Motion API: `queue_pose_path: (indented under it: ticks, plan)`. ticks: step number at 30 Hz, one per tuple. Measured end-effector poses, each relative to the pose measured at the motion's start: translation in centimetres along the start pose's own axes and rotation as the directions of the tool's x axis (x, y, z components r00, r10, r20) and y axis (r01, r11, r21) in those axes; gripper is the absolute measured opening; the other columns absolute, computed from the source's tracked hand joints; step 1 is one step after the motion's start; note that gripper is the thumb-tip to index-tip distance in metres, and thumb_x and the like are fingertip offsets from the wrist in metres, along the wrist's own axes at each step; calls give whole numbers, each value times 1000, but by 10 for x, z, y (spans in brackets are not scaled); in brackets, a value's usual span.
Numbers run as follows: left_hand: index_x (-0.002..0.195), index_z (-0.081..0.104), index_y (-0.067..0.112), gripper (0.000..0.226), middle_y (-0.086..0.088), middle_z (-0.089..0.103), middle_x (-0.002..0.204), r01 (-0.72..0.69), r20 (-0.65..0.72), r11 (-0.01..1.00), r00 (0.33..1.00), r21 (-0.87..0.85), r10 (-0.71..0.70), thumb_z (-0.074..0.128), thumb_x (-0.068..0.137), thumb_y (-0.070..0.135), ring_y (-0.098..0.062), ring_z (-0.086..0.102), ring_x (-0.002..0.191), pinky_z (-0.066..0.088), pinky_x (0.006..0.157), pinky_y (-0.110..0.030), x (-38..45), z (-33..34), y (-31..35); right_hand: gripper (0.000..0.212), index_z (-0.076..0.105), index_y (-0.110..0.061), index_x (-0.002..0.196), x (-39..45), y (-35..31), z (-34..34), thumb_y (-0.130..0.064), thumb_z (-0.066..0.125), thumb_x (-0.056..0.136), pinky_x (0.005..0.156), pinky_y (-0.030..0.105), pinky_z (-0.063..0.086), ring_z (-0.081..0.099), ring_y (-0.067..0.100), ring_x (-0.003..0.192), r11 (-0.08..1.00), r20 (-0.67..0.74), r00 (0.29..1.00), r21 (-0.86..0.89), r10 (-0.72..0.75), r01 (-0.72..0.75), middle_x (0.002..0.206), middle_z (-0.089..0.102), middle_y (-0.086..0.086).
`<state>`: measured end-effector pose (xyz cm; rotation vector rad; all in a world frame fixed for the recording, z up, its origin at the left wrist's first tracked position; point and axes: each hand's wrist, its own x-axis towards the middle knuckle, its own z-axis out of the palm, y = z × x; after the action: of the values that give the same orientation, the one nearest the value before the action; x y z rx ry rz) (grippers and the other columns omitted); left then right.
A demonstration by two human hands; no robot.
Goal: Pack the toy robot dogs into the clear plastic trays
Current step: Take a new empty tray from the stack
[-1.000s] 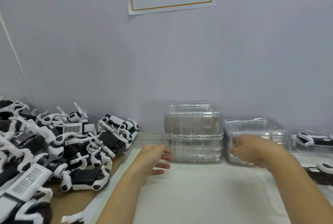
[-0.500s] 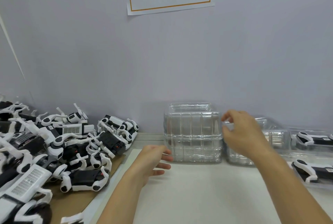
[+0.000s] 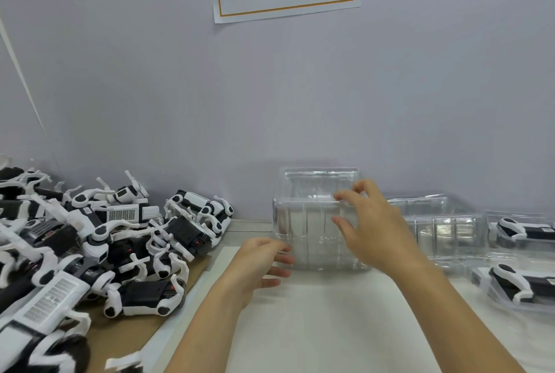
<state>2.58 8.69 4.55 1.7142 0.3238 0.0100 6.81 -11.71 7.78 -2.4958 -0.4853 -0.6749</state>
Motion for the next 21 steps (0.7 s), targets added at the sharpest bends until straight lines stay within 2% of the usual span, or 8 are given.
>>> queue_pose_path:
  ticks: [2, 4, 6, 8, 11, 15, 21]
  plan:
    - [101, 71, 9, 19, -6, 77, 96, -18, 7, 1000, 1000, 14, 18, 61, 95, 25, -18, 70, 71, 53, 69, -30, 0, 0, -1, 24, 63, -30, 118, 0, -3, 0, -37, 61, 96, 75, 34, 45, 59, 23, 91, 1000, -57, 998, 22, 7, -6, 118, 49, -14]
    - [100, 71, 8, 24, -5, 78, 95, -39, 17, 999, 999, 15, 38, 65, 95, 30, -16, 70, 71, 53, 70, -30, 0, 0, -3, 18, 67, -29, 112, 1, -5, -1, -34, 63, 95, 81, 36, 49, 61, 22, 103, 998, -74, 997, 54, 18, -14, 114, 61, -14]
    - [101, 72, 6, 32, -5, 78, 95, -50, 20, 999, 999, 17, 50, 67, 93, 37, -15, 71, 71, 53, 70, -29, 1, 0, -4, 15, 71, -28, 108, 2, -5, -2, -30, 66, 94, 80, 34, 48, 62, 20, 103, 995, -98, 995, 96, 29, -19, 110, 67, -12]
    - [100, 72, 6, 35, -3, 78, 92, -54, 14, 998, 998, 23, 54, 68, 93, 40, -15, 71, 71, 53, 70, -29, 2, 1, -4, 14, 74, -26, 105, 3, -5, -3, -24, 69, 92, 77, 32, 47, 65, 19, 93, 987, -121, 992, 159, 38, -18, 106, 69, -11]
    - [98, 73, 6, 34, 1, 77, 87, -60, 9, 998, 998, 22, 60, 67, 93, 39, -15, 72, 72, 53, 70, -28, 1, 2, -5, 14, 76, -22, 104, 3, -7, -2, -18, 71, 91, 77, 41, 54, 68, 23, 77, 968, -124, 992, 250, 35, -3, 103, 69, -9]
    - [91, 73, 10, 28, 3, 77, 85, -82, -10, 996, 997, 22, 82, 66, 94, 38, -15, 72, 72, 51, 70, -29, 0, 4, -4, 14, 77, -17, 102, 6, -9, -4, -12, 70, 91, 74, 46, 57, 68, 23, 79, 943, -157, 987, 330, 16, 37, 99, 68, -7]
    - [88, 73, 11, 35, 4, 78, 85, -127, -76, 992, 989, -2, 126, 68, 91, 46, -13, 71, 66, 49, 66, -26, -4, 5, -1, 12, 78, -18, 95, 7, -14, -12, -10, 73, 88, 73, 47, 57, 68, 22, 80, 913, -243, 970, 395, 1, 98, 93, 68, -9]
